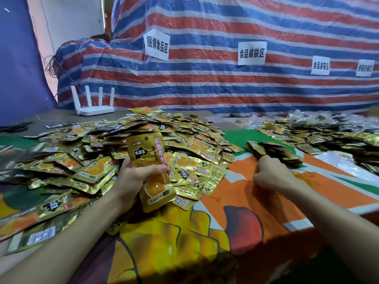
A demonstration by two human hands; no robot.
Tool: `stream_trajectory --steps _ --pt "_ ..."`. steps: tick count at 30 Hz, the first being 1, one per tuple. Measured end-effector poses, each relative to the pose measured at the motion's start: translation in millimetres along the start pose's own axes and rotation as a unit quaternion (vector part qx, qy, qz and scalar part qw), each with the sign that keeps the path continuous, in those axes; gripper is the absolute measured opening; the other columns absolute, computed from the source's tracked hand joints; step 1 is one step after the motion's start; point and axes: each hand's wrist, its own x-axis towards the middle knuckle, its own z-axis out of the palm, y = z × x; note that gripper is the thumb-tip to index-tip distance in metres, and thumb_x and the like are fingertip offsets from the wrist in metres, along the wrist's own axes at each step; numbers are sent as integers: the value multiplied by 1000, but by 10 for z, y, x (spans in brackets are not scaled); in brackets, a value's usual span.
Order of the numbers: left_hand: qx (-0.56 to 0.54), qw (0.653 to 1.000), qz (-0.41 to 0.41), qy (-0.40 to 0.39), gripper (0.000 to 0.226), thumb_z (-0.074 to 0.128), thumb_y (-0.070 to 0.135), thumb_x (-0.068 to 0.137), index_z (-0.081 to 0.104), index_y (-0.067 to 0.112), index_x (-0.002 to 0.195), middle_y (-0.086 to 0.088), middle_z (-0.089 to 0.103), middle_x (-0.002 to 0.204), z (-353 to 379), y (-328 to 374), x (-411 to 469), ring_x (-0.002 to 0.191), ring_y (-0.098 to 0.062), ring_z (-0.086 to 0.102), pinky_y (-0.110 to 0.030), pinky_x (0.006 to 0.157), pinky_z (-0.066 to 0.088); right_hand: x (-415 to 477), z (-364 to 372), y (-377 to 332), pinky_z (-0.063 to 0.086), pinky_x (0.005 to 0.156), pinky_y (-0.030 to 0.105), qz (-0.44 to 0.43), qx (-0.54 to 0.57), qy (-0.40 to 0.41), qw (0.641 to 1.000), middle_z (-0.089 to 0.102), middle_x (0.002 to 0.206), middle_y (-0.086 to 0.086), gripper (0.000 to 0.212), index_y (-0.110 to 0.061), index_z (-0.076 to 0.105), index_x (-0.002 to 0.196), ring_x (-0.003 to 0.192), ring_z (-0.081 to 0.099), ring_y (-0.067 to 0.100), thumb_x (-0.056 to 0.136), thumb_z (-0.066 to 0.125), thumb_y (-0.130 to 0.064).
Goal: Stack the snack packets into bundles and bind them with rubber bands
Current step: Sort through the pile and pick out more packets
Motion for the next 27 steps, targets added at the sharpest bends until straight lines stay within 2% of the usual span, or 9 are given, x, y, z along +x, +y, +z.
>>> stream_trajectory --steps 3,5,8,10,15,19,22,24,27 --pt "-8 1000 -5 -3 46 79 5 62 68 -11 104 -28 70 96 -52 17 7 89 -41 68 -50 85 56 -8 -38 -9 44 55 33 17 14 1 1000 58 75 5 3 -10 56 77 67 57 27 79 57 -11" --pt "-39 999 -11 -10 51 81 2 61 65 -13 108 -29 67 99 -49 43 0 92 -42 67 -48 86 56 -4 -77 -13 55 65 40 7 44 66 997 66 82 9 10 -9 66 86 75 63 31 86 57 -13" --pt "-82 995 -57 -23 45 72 9 69 66 -9 110 -26 67 104 -85 53 35 99 -41 66 -44 86 59 -46 -131 -158 58 76 43 -53 138 154 977 71 89 8 16 -10 75 95 81 65 27 96 62 -19" --pt "-115 989 -78 -44 35 71 8 72 69 0 106 -19 70 97 -89 69 39 98 -39 66 -48 93 56 -121 -159 -369 55 73 35 -91 242 119 959 71 90 5 15 -10 75 96 80 64 18 97 65 -21" --pt "-195 975 -95 -45 49 69 4 71 64 8 119 -9 71 87 -119 101 53 92 -29 68 -51 102 48 -303 -57 -984 46 57 21 -155 452 -29 878 69 80 -2 10 -18 73 88 68 59 9 95 69 -22" --pt "-176 979 -100 -6 45 68 10 70 67 9 116 -9 74 89 -177 184 81 80 -25 73 -45 78 61 -351 199 -1439 44 56 25 -206 571 -109 788 66 80 4 9 -13 73 89 66 56 11 96 68 -15" --pt "-164 980 -114 -2 45 68 9 69 69 8 114 -11 75 113 -213 187 97 92 -28 74 -45 81 59 -363 415 -1644 42 55 23 -215 633 -124 733 65 72 -2 8 -13 71 87 64 54 11 95 68 -13" --pt "-139 981 -138 -9 43 69 8 70 70 6 113 -15 74 116 -219 181 92 86 -26 74 -42 79 60 -358 519 -1680 42 52 21 -238 622 -83 742 65 70 -3 11 -15 72 84 61 55 9 94 68 -12" --pt "-85 982 -168 -19 43 72 8 68 72 5 111 -20 74 105 -199 173 101 84 -30 72 -41 79 61 -346 580 -1663 44 54 20 -285 565 12 774 74 76 0 11 -15 73 83 58 56 6 93 70 -11"
